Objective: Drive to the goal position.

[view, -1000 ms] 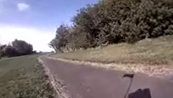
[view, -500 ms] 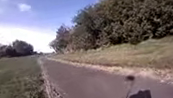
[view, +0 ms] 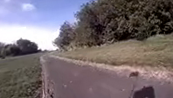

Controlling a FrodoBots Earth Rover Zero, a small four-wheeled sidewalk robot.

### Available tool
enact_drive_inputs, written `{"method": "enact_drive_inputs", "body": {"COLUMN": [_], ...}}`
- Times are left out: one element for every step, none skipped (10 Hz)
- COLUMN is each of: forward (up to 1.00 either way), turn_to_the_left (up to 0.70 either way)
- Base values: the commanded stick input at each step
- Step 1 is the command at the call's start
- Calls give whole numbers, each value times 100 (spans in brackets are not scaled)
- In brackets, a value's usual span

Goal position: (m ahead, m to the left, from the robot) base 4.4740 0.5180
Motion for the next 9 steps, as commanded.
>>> {"method": "enact_drive_inputs", "body": {"forward": [70, 70, 70, 70, 70, 70, 70, 70, 70], "turn_to_the_left": [35, 16, 4, 0, 0, 0, 0, 0, 0]}}
